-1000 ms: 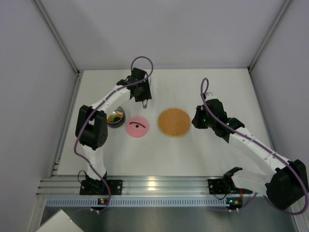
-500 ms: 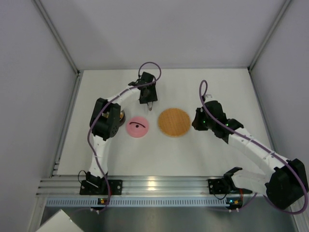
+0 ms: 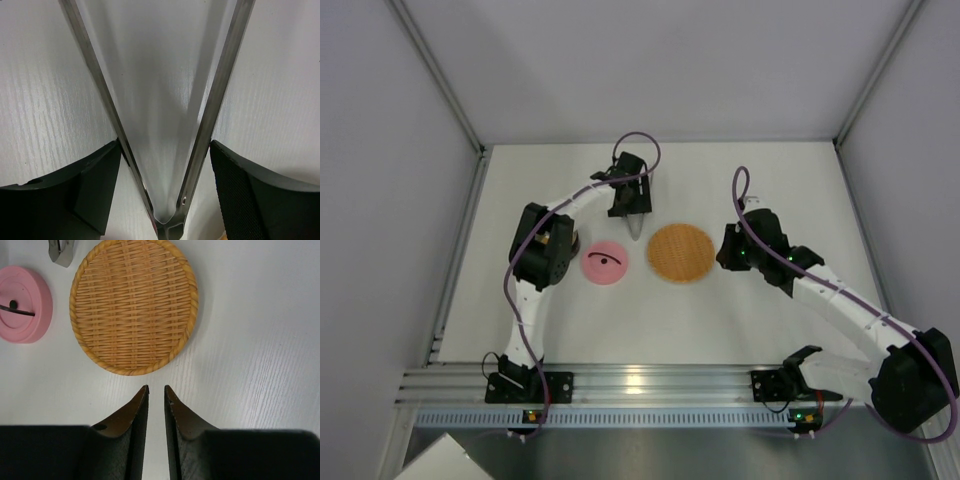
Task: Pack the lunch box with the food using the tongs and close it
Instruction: Place the clamp at the center of the board, then pick up the box lid from the center of the board.
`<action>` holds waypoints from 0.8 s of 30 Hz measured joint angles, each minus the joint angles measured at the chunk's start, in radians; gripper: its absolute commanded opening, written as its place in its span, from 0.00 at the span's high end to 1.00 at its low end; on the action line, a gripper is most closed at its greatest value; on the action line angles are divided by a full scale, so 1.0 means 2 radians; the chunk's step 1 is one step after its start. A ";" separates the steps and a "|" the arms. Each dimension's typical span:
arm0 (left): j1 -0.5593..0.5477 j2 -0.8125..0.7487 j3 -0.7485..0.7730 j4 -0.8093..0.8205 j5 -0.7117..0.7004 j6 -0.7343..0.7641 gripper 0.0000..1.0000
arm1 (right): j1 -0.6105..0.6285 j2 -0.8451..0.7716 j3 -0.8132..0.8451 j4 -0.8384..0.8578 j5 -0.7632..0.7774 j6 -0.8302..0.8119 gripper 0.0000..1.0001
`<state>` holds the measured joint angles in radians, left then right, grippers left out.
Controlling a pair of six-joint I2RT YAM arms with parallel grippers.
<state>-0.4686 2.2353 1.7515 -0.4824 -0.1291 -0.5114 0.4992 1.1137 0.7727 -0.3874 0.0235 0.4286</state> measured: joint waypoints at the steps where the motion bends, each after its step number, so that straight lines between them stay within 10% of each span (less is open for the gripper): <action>1: 0.000 0.000 0.000 0.000 0.000 0.002 0.21 | 0.000 0.000 0.000 -0.001 0.000 0.000 0.81; 16: -0.004 -0.114 -0.004 -0.056 -0.034 0.017 0.23 | 0.000 0.000 0.000 0.001 -0.001 0.000 0.80; 24: -0.010 -0.348 -0.194 -0.056 -0.051 -0.041 0.25 | 0.000 0.003 0.000 0.003 -0.005 0.000 0.81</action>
<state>-0.4892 1.5383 1.3636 -0.5953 -0.2314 -0.5934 0.4992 1.1198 0.7719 -0.3809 0.0135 0.4286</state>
